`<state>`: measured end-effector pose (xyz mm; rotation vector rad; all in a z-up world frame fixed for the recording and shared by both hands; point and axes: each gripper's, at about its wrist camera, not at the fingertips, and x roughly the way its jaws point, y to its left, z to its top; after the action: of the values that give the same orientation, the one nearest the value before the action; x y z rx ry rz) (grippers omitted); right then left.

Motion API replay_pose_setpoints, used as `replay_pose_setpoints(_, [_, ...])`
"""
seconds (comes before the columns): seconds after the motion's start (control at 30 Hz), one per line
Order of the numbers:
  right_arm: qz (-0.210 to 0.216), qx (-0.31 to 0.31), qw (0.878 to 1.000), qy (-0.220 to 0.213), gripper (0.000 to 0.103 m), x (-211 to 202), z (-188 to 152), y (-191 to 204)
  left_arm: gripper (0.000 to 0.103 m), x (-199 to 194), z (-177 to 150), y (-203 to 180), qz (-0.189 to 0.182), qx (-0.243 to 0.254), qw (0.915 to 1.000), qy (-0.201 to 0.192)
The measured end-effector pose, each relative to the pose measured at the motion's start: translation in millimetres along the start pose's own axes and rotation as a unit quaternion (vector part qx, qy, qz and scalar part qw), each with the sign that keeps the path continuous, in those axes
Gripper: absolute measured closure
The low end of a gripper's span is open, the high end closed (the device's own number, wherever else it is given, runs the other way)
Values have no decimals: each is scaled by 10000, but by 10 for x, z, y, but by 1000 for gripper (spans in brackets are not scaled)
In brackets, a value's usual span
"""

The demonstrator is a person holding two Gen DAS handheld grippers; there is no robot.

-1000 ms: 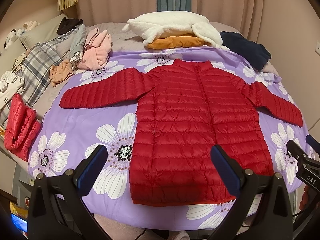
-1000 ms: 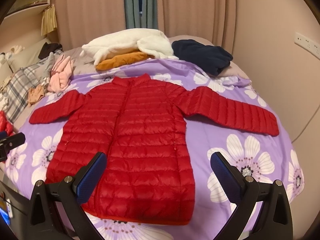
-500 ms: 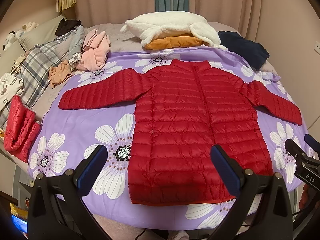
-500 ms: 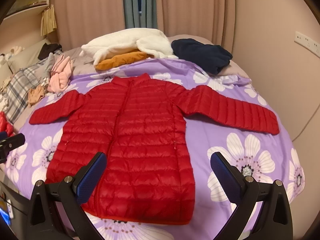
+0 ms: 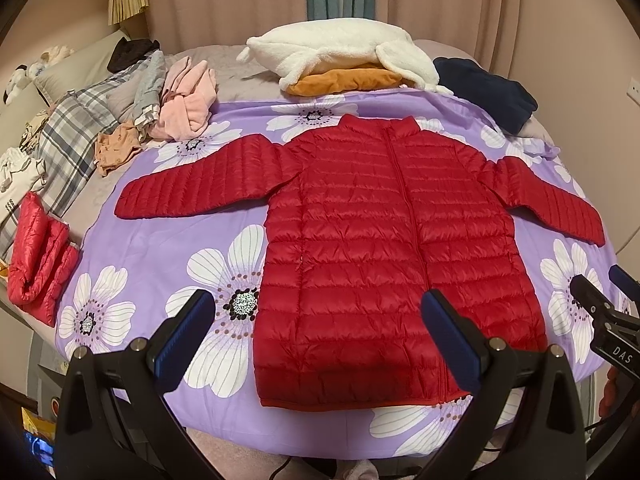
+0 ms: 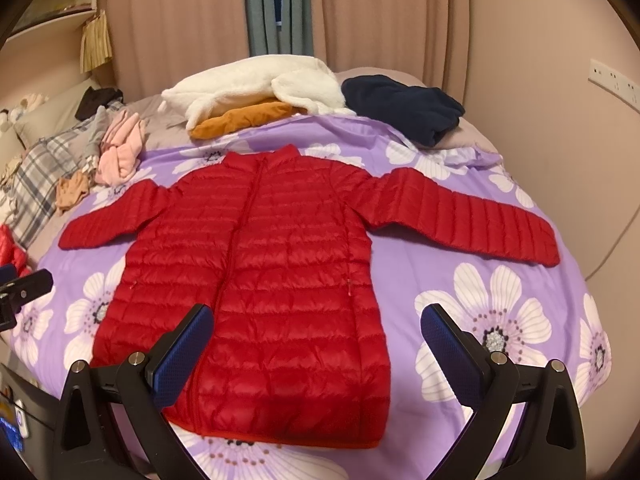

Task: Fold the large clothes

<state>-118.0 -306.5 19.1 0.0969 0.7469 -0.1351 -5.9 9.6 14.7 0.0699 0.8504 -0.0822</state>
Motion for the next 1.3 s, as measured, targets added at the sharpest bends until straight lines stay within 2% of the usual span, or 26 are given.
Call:
replay_pose_setpoints(0.53, [40, 129, 9999, -24, 1, 10, -9, -85, 0, 81, -39, -91, -58, 58, 9999, 62])
replay_pose_setpoints(0.63, [152, 368, 9992, 17, 1, 55, -25, -198, 0, 141, -31, -102, -193, 5, 9997, 134])
replay_pose_setpoints(0.73, [495, 715, 9962, 106, 1, 151, -54, -360, 0, 240, -15, -118, -315, -84, 9993, 205])
replay_pose_setpoints(0.87, [1126, 1513, 9818, 237, 1, 369, -142, -713, 0, 489, -4, -90, -519, -381, 9971, 414])
replay_pose_setpoints(0.97, [1002, 2002, 9742, 281, 1, 526, -241, -1006, 0, 742, -29, -78, -1000, -623, 9903, 737])
replay_pose_setpoints(1.1, [943, 2838, 9539, 272, 1, 745, -397, -1537, 0, 997, -55, -65, -1586, -1052, 9759, 1070])
replay_pose_setpoints(1.3, [572, 3737, 9257, 99, 1, 1049, -468, -2241, 0, 1261, -16, -74, -1822, -1339, 9656, 1288])
